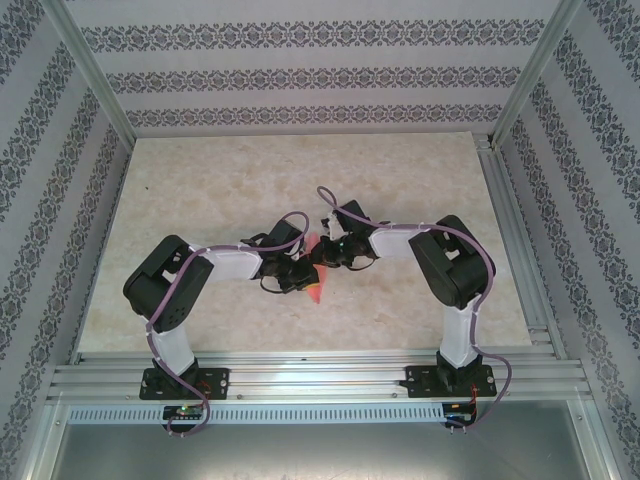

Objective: Fold a paper plane with a square sheet of paper (fold left side to right side)
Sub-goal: Fourth fold the wing at the center of the table.

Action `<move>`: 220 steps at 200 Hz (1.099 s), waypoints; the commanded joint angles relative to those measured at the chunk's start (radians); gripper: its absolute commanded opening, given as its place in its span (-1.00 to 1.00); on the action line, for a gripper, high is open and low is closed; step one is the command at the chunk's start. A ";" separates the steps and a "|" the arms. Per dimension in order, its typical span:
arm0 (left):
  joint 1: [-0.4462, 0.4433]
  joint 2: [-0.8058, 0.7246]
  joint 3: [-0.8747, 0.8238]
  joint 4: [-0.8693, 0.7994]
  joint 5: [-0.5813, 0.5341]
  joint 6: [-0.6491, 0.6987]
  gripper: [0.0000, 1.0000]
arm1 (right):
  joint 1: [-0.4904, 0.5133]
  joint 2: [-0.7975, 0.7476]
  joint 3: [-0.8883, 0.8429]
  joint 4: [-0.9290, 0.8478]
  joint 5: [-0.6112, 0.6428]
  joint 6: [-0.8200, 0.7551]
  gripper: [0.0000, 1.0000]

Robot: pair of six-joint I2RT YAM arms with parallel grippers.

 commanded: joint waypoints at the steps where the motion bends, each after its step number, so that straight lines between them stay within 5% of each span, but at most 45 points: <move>1: -0.009 0.078 -0.032 -0.119 -0.077 0.028 -1.00 | -0.001 0.045 0.040 0.011 0.062 -0.046 -0.80; 155: -0.010 0.086 -0.046 -0.106 -0.076 0.025 -1.00 | -0.051 0.198 0.311 -0.038 0.055 -0.076 -0.78; 220: -0.010 0.089 -0.035 -0.108 -0.077 0.024 -1.00 | -0.144 -0.112 0.191 -0.139 0.064 -0.125 -0.69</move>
